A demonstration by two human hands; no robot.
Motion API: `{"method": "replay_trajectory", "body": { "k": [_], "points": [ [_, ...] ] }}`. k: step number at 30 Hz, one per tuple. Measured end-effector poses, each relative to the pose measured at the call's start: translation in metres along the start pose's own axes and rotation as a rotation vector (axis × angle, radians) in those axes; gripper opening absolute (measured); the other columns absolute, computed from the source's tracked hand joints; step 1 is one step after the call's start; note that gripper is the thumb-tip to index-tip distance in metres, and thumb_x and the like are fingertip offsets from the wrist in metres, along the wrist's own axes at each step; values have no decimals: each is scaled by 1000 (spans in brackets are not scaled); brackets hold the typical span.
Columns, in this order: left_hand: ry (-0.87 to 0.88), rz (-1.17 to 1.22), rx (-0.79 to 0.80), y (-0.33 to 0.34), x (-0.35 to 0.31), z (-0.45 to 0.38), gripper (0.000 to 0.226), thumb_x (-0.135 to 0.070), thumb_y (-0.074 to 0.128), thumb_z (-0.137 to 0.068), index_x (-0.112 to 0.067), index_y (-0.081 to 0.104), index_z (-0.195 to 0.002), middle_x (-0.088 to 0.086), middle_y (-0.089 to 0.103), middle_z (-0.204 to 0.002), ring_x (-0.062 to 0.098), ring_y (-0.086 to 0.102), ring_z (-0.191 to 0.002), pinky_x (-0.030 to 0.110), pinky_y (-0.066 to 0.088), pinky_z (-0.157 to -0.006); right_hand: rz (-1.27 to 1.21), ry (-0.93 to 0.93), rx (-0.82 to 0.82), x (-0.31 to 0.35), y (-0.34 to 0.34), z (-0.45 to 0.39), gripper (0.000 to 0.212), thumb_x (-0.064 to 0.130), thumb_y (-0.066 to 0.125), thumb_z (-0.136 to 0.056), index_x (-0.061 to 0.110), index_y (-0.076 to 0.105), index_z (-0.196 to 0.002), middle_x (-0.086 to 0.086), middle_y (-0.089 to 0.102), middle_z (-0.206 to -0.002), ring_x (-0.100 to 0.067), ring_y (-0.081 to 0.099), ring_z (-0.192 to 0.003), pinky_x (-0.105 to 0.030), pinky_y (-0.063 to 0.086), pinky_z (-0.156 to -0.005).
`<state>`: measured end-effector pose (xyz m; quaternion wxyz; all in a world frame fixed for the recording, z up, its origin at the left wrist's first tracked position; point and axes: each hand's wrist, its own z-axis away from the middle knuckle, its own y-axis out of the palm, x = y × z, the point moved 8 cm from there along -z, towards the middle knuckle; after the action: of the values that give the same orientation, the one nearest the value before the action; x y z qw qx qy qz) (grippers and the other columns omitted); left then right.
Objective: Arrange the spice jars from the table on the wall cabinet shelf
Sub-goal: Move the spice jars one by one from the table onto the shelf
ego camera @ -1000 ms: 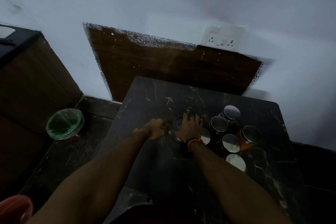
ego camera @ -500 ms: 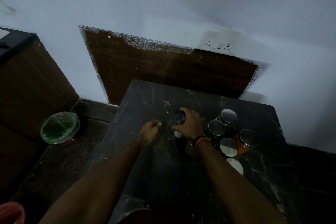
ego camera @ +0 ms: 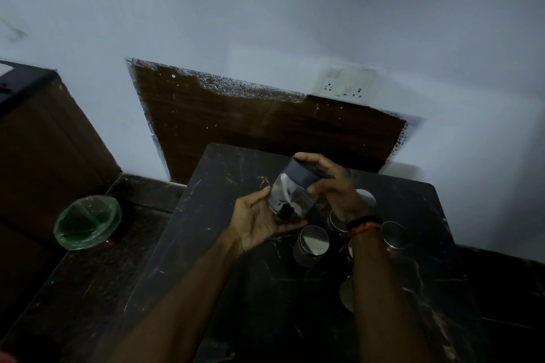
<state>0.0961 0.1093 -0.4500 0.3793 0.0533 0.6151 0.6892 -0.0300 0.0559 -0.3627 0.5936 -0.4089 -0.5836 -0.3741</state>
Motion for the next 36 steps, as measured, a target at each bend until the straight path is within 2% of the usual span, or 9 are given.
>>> {"method": "replay_trajectory", "body": {
  "k": [5, 9, 12, 14, 17, 21, 25, 32, 36],
  "points": [
    [153, -61, 46, 28, -13, 0, 66, -21, 62, -89, -5, 40, -150, 28, 42, -151, 45, 42, -139, 68, 35, -109, -221, -16, -91, 9, -13, 4, 60, 7, 61, -79, 5, 53, -138, -15, 54, -142, -32, 56, -129, -45, 51, -103],
    [285, -281, 33, 44, -26, -1, 75, -10, 74, -78, -7, 44, -146, 26, 45, -148, 45, 44, -136, 65, 34, -112, -185, 29, -197, 12, -16, 4, 55, 31, 74, -81, 19, 60, -133, -11, 55, -138, -28, 64, -120, -37, 58, -90],
    [371, -414, -55, 49, -34, -3, 71, -1, 74, -75, -11, 50, -141, 19, 55, -141, 41, 52, -132, 57, 46, -105, -128, 33, -269, 17, -19, 3, 74, 47, 82, -71, 22, 57, -136, -9, 55, -135, -23, 67, -112, -30, 60, -82],
    [416, -496, -90, 54, -37, -3, 72, -1, 79, -72, -14, 53, -138, 14, 60, -135, 37, 57, -127, 50, 52, -99, -151, 24, -306, 21, -21, 3, 77, 43, 82, -71, 22, 54, -140, -11, 55, -135, -24, 70, -108, -32, 61, -82],
    [439, -526, -67, 61, -37, -3, 72, -6, 80, -73, -17, 53, -139, 9, 64, -132, 34, 59, -125, 50, 52, -100, -264, 27, -321, 24, -22, 4, 79, 38, 82, -73, 22, 51, -143, -16, 54, -137, -29, 70, -108, -38, 61, -83],
    [380, -465, 66, 74, -36, -2, 78, -9, 79, -76, -19, 47, -146, 19, 50, -144, 38, 50, -131, 59, 39, -107, -419, 12, -253, 30, -18, 6, 73, 29, 73, -81, 18, 45, -147, -21, 52, -141, -31, 70, -108, -36, 60, -78],
    [311, -501, 137, 85, -35, 0, 87, -1, 76, -74, -26, 41, -150, 28, 44, -145, 40, 50, -130, 57, 42, -106, -501, -42, -191, 38, -16, 8, 69, 24, 59, -84, 15, 42, -150, -20, 59, -134, -29, 68, -105, -39, 59, -84],
    [357, -590, 124, 93, -43, 1, 94, 1, 79, -71, -31, 42, -150, 26, 49, -141, 38, 54, -128, 48, 52, -98, -495, -46, -163, 46, -18, 5, 64, 26, 56, -88, 11, 45, -149, -22, 60, -134, -33, 65, -110, -42, 57, -88],
    [427, -645, 69, 93, -54, -1, 94, -2, 82, -70, -33, 43, -149, 17, 61, -132, 38, 58, -125, 47, 53, -96, -315, -6, -190, 53, -26, 3, 61, 37, 62, -89, 15, 50, -145, -15, 60, -138, -30, 64, -120, -42, 55, -94]
  ]
}}
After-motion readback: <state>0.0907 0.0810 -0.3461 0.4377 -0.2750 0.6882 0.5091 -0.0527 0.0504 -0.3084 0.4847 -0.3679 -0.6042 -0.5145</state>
